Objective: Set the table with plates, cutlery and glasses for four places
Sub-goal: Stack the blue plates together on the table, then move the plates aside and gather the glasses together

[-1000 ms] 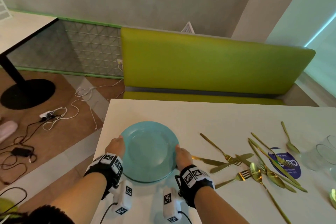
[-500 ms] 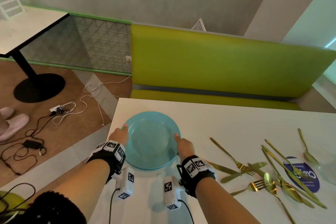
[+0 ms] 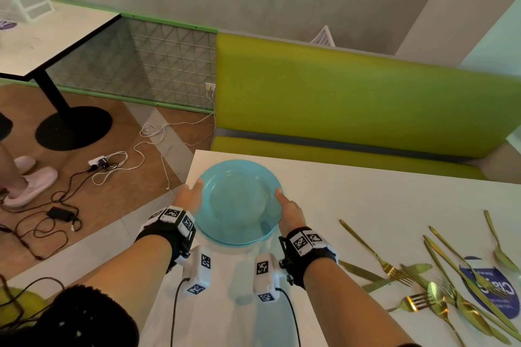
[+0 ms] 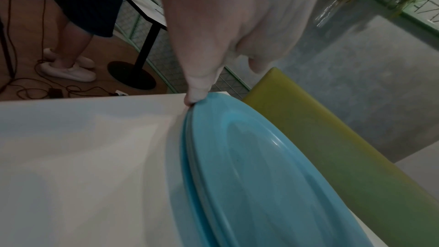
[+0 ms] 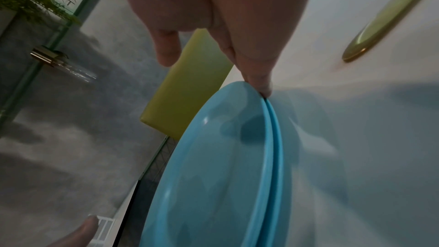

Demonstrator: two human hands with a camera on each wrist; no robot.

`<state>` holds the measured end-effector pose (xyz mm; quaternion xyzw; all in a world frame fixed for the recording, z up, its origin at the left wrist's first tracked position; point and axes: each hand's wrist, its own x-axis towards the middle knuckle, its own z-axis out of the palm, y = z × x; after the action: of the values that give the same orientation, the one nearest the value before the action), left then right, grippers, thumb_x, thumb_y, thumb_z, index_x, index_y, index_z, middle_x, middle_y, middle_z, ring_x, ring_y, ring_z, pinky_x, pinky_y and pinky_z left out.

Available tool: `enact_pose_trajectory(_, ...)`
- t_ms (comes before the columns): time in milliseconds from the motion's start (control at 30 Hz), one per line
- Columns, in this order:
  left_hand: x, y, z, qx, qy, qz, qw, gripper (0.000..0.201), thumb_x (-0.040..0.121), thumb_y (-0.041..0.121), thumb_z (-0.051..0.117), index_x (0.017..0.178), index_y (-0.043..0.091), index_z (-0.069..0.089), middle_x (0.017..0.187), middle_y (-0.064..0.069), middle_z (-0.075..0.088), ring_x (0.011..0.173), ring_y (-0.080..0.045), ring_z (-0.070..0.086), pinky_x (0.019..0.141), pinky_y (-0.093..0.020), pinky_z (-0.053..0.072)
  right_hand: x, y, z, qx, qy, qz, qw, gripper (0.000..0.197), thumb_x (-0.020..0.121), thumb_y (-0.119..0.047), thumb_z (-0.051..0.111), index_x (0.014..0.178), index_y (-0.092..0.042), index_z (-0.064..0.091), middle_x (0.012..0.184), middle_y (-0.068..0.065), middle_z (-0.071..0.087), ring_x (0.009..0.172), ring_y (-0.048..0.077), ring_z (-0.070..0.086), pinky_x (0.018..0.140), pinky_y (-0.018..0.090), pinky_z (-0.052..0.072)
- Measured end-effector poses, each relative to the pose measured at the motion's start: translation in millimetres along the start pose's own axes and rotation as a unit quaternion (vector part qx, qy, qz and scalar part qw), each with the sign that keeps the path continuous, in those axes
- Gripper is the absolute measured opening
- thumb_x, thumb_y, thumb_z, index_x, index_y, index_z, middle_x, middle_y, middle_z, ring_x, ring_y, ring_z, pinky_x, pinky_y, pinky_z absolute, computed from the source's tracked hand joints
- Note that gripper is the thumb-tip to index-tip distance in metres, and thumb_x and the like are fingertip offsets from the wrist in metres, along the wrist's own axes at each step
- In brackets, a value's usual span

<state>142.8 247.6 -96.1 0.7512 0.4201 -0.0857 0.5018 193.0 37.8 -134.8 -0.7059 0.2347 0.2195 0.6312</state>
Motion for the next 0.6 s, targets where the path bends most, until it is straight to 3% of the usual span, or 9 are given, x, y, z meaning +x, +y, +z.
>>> enact_pose_trajectory(67, 4, 0, -1, -0.021, -0.003, -0.001, 1.000, 0.065, 0.098, 0.045, 0.033, 0.141, -0.004, 0.035, 0.144, -0.023, 0.041, 0.133, -0.035, 0.040, 0.110, -0.040, 0.032, 30, 15, 3, 0.022, -0.005, 0.009, 1.000, 0.145, 0.015, -0.086, 0.067, 0.136, -0.011, 0.046, 0.134, 0.011, 0.054, 0.120, 0.032, 0.054, 0.106, 0.048, 0.041)
enact_pose_trajectory(133, 6, -1, -4, -0.036, -0.010, -0.002, 0.999, 0.065, 0.097, 0.048, 0.034, 0.137, -0.003, 0.041, 0.139, -0.023, 0.047, 0.129, -0.035, 0.045, 0.108, -0.040, 0.036, 39, 17, 4, 0.038, -0.016, 0.014, 0.999, 0.143, 0.015, -0.085, 0.068, 0.137, -0.013, 0.046, 0.134, 0.010, 0.055, 0.120, 0.031, 0.055, 0.105, 0.049, 0.041)
enact_pose_trajectory(267, 10, 2, -7, -0.049, -0.033, -0.006, 0.998, 0.065, 0.096, 0.051, 0.032, 0.131, -0.001, 0.050, 0.133, -0.021, 0.055, 0.123, -0.034, 0.052, 0.104, -0.039, 0.039, 26, 3, 4, 0.042, -0.032, 0.010, 0.999, 0.127, 0.032, -0.075, 0.071, 0.139, -0.012, 0.043, 0.134, 0.011, 0.054, 0.119, 0.032, 0.055, 0.104, 0.049, 0.042)
enact_pose_trajectory(400, 16, 1, -5, -0.061, -0.043, -0.007, 0.997, 0.074, 0.091, 0.059, 0.034, 0.133, 0.000, 0.049, 0.132, -0.019, 0.056, 0.121, -0.034, 0.054, 0.105, -0.041, 0.040, 32, 1, 1, 0.043, -0.041, 0.010, 0.998, 0.147, 0.011, -0.082, 0.071, 0.139, -0.015, 0.043, 0.134, 0.009, 0.054, 0.118, 0.032, 0.055, 0.105, 0.049, 0.042)
enact_pose_trajectory(467, 12, 5, -3, -0.061, -0.041, -0.013, 0.997, 0.080, 0.088, 0.063, 0.034, 0.137, 0.000, 0.043, 0.136, -0.020, 0.052, 0.124, -0.035, 0.051, 0.108, -0.044, 0.038, 33, 1, 0, 0.042, -0.045, 0.013, 0.998, 0.151, 0.008, -0.083, 0.069, 0.140, -0.016, 0.041, 0.137, 0.009, 0.052, 0.122, 0.031, 0.053, 0.107, 0.049, 0.040)
enact_pose_trajectory(533, 3, 14, -3, -0.051, -0.016, -0.013, 0.998, 0.073, 0.094, 0.054, 0.035, 0.142, -0.001, 0.035, 0.144, -0.021, 0.043, 0.131, -0.036, 0.043, 0.110, -0.041, 0.034, 12, -11, -1, 0.036, -0.042, 0.014, 0.998, 0.152, 0.012, -0.084, 0.070, 0.143, -0.013, 0.037, 0.140, 0.010, 0.049, 0.126, 0.031, 0.050, 0.109, 0.049, 0.037)
enact_pose_trajectory(600, -2, 20, 1, -0.029, 0.043, 0.000, 0.999, 0.064, 0.097, 0.043, 0.038, 0.142, -0.003, 0.032, 0.145, -0.024, 0.039, 0.134, -0.038, 0.039, 0.107, -0.040, 0.032, -10, -23, -9, 0.028, -0.029, 0.007, 0.999, 0.142, 0.028, -0.080, 0.070, 0.145, -0.011, 0.030, 0.145, 0.009, 0.042, 0.132, 0.029, 0.043, 0.112, 0.048, 0.031)
